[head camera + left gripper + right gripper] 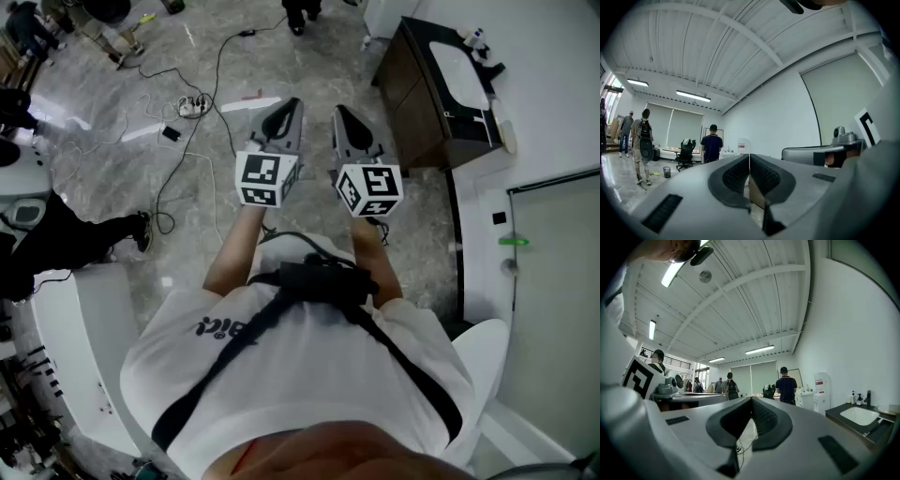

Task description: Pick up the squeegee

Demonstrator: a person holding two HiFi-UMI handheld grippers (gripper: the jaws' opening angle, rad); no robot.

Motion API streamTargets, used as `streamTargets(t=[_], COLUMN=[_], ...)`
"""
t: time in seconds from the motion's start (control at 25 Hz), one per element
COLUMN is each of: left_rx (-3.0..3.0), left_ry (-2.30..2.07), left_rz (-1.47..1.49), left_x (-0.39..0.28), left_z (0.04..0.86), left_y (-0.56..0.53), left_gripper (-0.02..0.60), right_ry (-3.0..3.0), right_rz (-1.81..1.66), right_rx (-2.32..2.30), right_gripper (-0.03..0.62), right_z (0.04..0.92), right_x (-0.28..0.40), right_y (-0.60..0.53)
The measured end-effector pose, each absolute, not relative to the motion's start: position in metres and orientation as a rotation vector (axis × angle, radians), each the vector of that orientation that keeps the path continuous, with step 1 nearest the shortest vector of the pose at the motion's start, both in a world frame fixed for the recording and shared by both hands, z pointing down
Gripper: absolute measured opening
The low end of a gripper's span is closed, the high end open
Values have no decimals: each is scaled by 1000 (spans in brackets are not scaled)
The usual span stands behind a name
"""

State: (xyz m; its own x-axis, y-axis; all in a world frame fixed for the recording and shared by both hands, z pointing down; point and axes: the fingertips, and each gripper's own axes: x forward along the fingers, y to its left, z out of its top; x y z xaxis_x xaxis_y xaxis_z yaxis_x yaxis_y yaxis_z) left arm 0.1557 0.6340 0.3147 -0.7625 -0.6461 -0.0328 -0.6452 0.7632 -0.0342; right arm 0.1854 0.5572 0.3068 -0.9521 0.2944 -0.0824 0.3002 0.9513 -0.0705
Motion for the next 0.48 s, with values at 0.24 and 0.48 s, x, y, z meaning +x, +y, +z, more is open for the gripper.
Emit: streamTargets(t=[0.24,0.48], left_rx=[-1051,-1026], left_ry=[2924,2968], left_rz=[14,48], left_x=[141,112], left_z=[320,315], left_y=[670,684], left_gripper=[14,14], right_ry=[3061,3056], right_rz=[-114,-154], right_rx=[488,533], right_gripper=[6,6], right_z=[316,310], right_x=[165,128], right_y=[591,604])
